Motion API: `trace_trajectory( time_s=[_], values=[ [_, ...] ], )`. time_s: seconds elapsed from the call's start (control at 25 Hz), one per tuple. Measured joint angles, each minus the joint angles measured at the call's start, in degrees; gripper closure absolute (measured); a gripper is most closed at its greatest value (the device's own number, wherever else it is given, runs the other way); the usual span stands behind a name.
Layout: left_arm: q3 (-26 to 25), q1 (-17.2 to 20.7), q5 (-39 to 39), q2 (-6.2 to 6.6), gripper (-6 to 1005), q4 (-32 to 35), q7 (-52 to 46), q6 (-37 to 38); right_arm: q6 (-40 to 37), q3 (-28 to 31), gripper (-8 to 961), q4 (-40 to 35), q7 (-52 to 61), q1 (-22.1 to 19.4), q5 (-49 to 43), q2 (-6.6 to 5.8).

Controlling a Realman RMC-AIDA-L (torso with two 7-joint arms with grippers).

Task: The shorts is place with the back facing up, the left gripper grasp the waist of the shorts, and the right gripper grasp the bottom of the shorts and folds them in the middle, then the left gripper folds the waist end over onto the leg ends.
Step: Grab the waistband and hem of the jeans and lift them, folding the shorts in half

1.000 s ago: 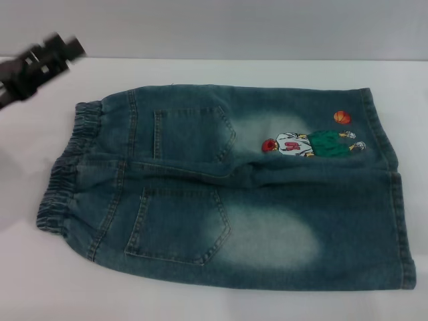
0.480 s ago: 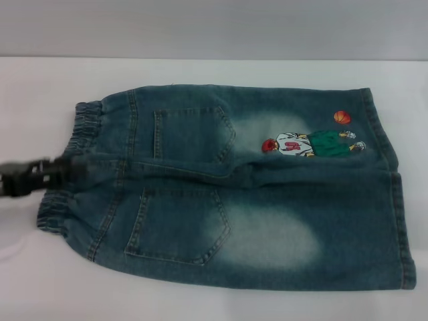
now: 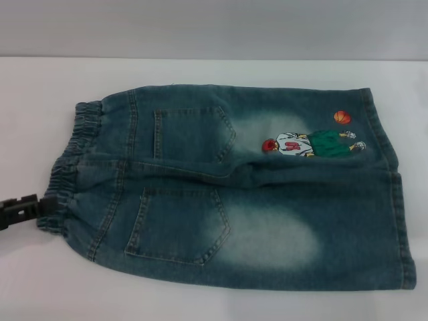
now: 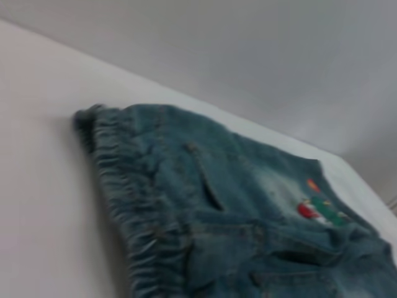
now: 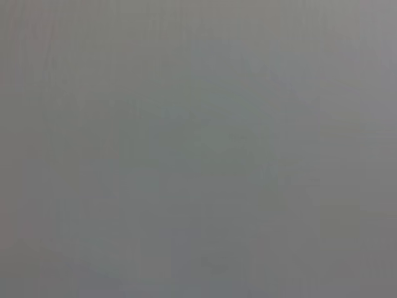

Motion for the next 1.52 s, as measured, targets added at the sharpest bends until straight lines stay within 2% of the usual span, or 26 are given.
trace_trajectory(
  time_s=[0.52,1.52],
  values=[
    [0.0,-0.3,4.4,-1.24,219,-1.4,0.0,-5.7,0.5,-0.1,226,0.0,0.1,0.5,-0.3,-0.04],
    [-0.8,-0.6,4.8,-1.31,230,-1.4,0.4,-7.0,1.6,-0.3,227,0.0,0.0,0.3,-0.7,-0.03]
  ],
)
